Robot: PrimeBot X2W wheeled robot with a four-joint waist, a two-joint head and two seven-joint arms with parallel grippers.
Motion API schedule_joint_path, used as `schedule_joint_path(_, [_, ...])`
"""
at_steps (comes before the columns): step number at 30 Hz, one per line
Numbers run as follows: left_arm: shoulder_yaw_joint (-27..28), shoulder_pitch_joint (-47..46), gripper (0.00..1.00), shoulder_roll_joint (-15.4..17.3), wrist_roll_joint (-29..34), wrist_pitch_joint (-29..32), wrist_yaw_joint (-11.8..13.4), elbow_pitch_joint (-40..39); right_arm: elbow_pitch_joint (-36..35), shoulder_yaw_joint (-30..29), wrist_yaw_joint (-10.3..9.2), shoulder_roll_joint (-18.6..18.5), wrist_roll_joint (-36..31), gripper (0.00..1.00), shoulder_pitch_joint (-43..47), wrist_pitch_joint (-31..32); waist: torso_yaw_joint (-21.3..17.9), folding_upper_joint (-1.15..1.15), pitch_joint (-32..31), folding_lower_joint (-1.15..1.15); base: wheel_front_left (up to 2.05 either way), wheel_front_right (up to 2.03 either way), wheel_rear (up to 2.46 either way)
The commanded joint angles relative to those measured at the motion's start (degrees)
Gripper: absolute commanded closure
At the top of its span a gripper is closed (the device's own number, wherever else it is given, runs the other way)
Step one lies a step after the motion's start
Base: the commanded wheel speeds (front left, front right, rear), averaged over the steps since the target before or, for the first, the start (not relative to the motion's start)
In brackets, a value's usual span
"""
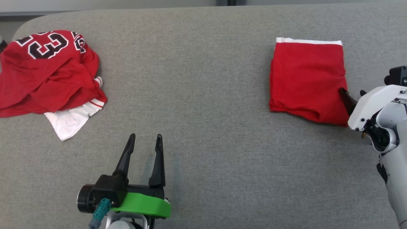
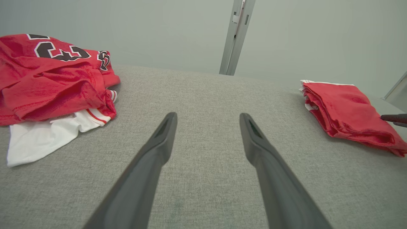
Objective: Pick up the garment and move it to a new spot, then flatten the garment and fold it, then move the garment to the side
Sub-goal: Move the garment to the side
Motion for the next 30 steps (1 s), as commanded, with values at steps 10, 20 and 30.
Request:
schedule_joint_path(10, [-0.5, -1.0, 0.0, 0.2, 0.9, -0.2, 0.9, -0.4, 9.2, 0.1, -0.06, 2.1, 3.7, 1.0, -4.3, -4.1, 1.3, 0.0, 2.6, 0.0, 0.0, 0.0, 0.0])
schedule_joint_path(20, [2.6, -0.7, 0.0, 0.2, 3.6, -0.2, -0.6, -1.0, 10.2, 1.9, -0.08, 2.3, 7.6, 1.0, -7.1, -8.8, -12.4, 0.0, 5.3, 0.0, 0.0, 0.0, 0.0])
schedule_joint_path(30, [3.9, -3.7, 0.0, 0.6, 9.2, -0.2, -4.6, -0.9, 17.3, 1.6, -0.07, -3.2, -0.9, 1.0, -14.0, -19.9, -18.5, 0.0, 13.0, 0.0, 0.0, 0.0, 0.0])
